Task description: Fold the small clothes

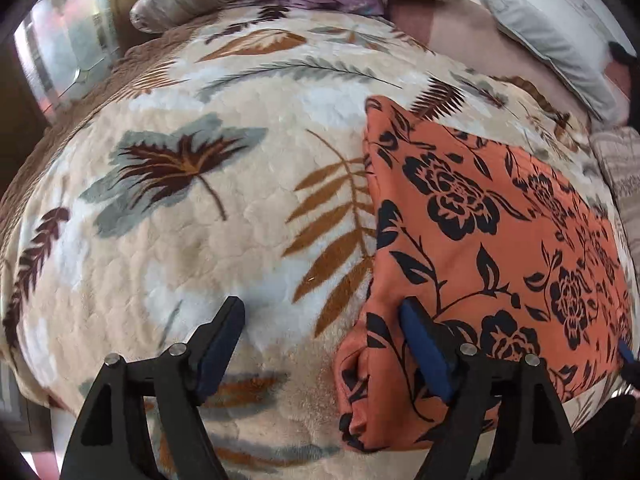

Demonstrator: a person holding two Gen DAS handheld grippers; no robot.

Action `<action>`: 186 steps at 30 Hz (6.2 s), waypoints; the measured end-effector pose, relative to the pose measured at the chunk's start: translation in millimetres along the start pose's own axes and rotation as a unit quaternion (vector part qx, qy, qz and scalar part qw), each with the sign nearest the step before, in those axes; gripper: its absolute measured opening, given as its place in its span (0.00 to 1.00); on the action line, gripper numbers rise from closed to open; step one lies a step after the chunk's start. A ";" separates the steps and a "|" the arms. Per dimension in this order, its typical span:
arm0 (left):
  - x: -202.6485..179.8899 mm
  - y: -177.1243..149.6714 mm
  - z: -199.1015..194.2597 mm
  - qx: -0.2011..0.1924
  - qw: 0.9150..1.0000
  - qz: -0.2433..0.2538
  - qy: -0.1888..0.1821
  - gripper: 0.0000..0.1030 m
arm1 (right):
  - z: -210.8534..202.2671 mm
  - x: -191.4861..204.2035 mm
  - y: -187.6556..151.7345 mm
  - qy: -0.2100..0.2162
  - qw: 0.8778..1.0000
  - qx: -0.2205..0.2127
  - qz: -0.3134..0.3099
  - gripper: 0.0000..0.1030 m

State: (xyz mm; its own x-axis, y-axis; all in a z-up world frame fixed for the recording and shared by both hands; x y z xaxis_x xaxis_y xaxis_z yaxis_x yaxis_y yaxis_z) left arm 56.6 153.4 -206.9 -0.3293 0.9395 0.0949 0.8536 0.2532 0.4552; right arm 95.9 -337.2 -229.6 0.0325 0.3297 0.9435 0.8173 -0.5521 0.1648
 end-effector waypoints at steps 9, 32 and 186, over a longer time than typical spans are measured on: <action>-57.0 11.6 -71.4 -0.084 0.995 -0.006 -0.059 0.78 | -53.8 0.4 -24.9 -0.016 0.998 -0.056 0.026 0.82; -159.8 -24.8 -27.9 -0.053 0.995 0.077 -0.043 0.83 | -79.6 -35.9 -2.2 -0.136 0.984 -0.112 0.026 0.73; -165.4 -22.2 -21.9 -0.025 0.997 0.068 0.023 0.88 | -16.4 -13.8 18.6 -0.081 0.993 -0.087 0.004 0.84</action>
State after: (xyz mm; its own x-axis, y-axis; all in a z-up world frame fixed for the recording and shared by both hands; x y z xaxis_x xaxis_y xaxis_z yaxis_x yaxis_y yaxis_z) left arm 83.2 -12.6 -213.4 -0.2304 0.9524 0.1995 0.8712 0.1106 0.4783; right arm 101.3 -364.5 -234.9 0.1416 0.4368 0.8884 0.7060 -0.6736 0.2186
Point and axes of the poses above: each gripper's, at about its wrist camera, not at the fingertips, and z roughly the way its jaws point, x to its left, y to its top, the point moved 10 cm from there along z, roughly the way its jaws point, and after that the axes turned 11 degrees about y, right-handed, at the moved point
